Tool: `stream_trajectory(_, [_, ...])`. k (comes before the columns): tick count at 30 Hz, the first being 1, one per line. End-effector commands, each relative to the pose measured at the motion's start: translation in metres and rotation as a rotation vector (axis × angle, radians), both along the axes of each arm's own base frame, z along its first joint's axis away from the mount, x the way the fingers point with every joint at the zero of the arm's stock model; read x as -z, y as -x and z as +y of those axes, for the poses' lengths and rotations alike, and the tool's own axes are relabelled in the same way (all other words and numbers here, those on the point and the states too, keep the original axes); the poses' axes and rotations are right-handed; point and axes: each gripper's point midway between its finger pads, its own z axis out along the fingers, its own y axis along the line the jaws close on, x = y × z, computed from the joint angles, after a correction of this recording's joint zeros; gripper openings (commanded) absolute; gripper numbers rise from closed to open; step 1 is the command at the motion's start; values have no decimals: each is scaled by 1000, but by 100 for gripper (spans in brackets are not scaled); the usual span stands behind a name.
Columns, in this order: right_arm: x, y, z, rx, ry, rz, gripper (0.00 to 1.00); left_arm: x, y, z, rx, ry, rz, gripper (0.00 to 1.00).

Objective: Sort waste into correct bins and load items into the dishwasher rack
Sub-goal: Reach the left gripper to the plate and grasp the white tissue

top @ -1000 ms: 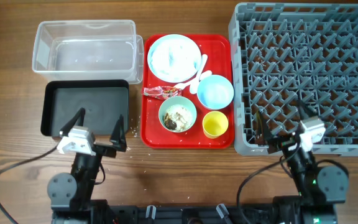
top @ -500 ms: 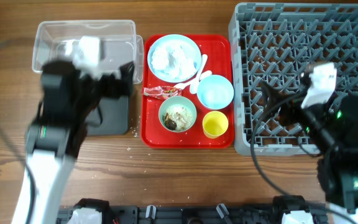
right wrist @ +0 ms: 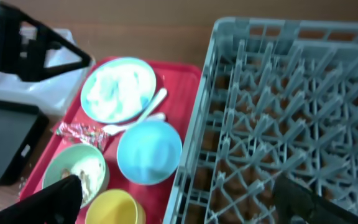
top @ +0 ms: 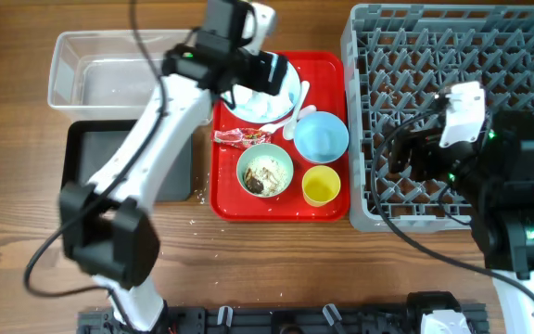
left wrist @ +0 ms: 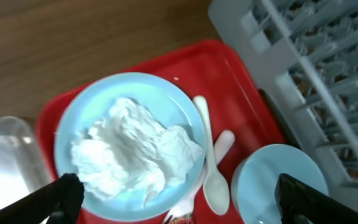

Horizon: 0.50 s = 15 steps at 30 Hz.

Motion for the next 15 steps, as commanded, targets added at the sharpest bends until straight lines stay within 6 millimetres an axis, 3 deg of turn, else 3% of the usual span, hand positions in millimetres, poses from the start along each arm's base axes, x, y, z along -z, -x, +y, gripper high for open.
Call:
stream_trajectory(1, [4, 2, 3, -14, -8, 37, 100, 37, -19, 1, -32, -55, 18, 100])
stream_trajectory(5, [8, 3, 3, -14, -7, 58, 100, 87, -34, 16, -97, -167, 49, 100])
stream_trajectory(15, [8, 3, 3, -14, -7, 61, 100, 144, -44, 17, -135, -194, 101, 100])
